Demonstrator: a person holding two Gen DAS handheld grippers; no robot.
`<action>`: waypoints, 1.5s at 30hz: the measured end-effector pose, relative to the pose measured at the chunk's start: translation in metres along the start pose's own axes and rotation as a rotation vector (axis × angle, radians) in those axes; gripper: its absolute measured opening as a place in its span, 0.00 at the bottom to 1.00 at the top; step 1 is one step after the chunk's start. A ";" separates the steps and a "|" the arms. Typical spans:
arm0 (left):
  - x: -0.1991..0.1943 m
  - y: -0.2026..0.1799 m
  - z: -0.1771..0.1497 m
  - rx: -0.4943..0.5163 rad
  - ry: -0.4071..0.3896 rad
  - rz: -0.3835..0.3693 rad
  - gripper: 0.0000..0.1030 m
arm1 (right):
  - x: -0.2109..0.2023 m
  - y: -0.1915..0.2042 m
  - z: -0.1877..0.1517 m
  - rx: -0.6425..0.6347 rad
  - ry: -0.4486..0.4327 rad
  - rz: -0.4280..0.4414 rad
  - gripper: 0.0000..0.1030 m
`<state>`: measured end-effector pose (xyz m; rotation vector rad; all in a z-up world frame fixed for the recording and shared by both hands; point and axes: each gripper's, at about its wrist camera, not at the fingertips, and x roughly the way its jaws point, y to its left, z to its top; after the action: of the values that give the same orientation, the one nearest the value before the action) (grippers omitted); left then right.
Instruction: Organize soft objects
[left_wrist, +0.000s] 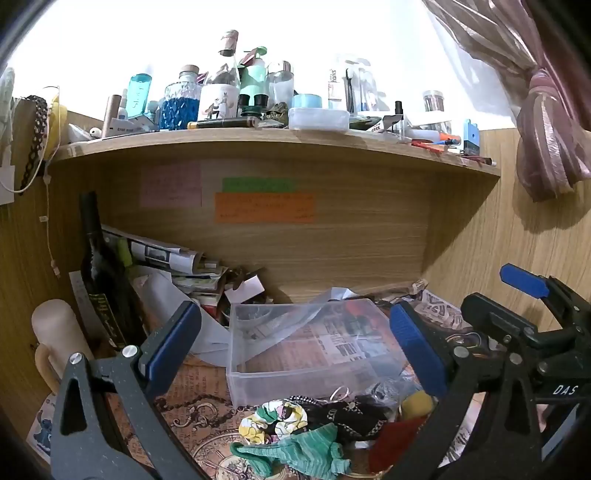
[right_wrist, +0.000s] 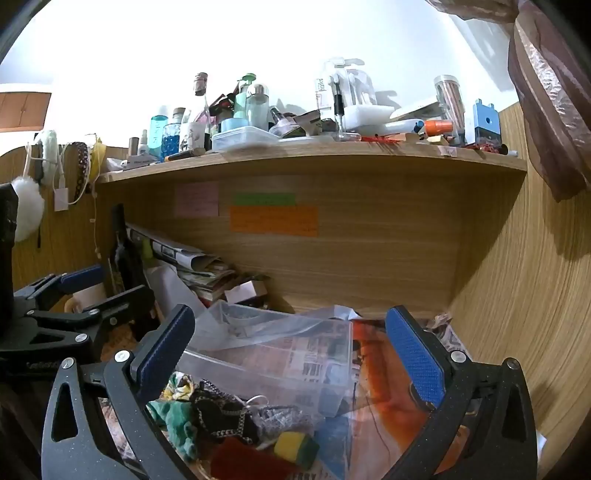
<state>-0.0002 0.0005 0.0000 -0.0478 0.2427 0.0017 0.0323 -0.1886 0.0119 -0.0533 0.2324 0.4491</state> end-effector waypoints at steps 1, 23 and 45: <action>-0.001 0.000 0.000 0.001 -0.005 0.006 1.00 | 0.000 -0.001 0.000 -0.002 0.003 0.001 1.00; 0.003 0.000 -0.001 0.008 0.009 -0.007 1.00 | 0.004 -0.001 -0.003 0.020 0.010 0.013 1.00; 0.003 0.000 -0.002 0.008 0.006 -0.007 1.00 | 0.004 0.004 -0.005 0.024 0.010 0.018 1.00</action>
<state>0.0021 0.0004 -0.0024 -0.0411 0.2489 -0.0065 0.0331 -0.1836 0.0065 -0.0302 0.2486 0.4637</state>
